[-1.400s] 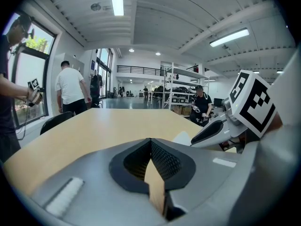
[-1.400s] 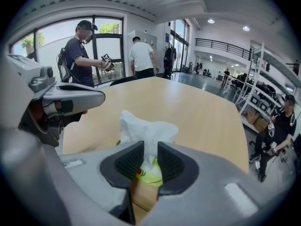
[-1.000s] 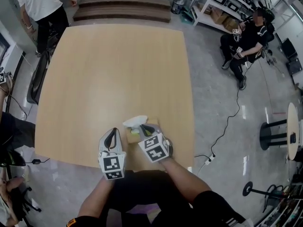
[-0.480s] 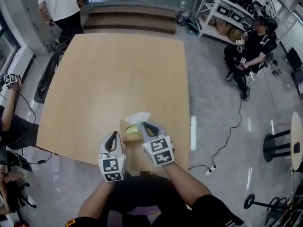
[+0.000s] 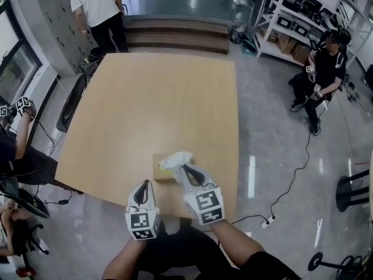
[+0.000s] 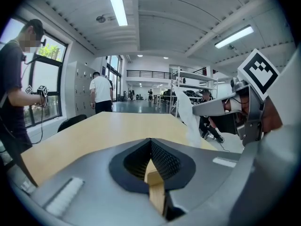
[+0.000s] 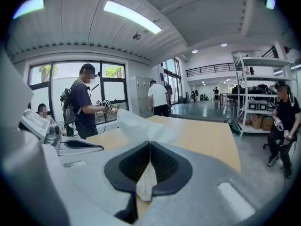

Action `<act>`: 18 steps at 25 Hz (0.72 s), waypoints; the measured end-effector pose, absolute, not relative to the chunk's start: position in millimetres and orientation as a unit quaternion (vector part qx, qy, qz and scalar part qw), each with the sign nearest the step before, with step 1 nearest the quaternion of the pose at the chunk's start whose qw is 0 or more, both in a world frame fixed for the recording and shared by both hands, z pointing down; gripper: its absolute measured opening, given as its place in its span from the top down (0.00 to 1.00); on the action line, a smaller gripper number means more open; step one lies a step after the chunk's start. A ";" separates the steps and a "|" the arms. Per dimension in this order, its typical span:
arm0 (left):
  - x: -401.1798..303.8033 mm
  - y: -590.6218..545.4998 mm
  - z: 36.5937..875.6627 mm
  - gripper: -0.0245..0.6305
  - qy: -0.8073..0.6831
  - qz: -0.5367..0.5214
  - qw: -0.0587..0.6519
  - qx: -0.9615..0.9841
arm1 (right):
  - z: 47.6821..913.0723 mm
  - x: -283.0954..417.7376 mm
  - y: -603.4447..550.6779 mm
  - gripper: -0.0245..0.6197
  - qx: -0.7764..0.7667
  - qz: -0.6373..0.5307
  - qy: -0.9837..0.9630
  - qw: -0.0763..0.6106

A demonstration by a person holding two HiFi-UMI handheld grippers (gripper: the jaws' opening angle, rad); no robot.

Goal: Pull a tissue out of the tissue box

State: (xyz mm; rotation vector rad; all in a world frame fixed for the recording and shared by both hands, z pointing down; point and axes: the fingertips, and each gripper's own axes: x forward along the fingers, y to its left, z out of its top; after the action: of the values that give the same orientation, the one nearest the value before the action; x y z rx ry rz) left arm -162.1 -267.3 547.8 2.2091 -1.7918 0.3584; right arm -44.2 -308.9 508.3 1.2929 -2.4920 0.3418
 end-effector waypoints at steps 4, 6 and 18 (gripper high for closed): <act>-161.4 -247.1 542.7 0.93 -0.623 0.118 0.142 0.760 | 501.9 -44.4 -286.5 0.96 0.442 0.129 -0.876 0.141; -161.5 -238.9 541.8 0.93 -0.622 0.114 0.141 0.762 | 500.3 -46.5 -277.5 0.96 0.439 0.134 -0.878 0.135; -194.0 -175.5 530.2 0.93 -0.615 0.070 0.131 0.774 | 501.6 -83.0 -211.4 0.96 0.440 0.130 -0.879 0.128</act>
State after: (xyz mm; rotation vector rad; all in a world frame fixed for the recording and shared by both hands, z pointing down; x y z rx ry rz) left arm -194.0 -175.5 530.2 2.2494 -1.7865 0.2021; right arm -83.0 -211.4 501.6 1.2810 -2.5577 0.3778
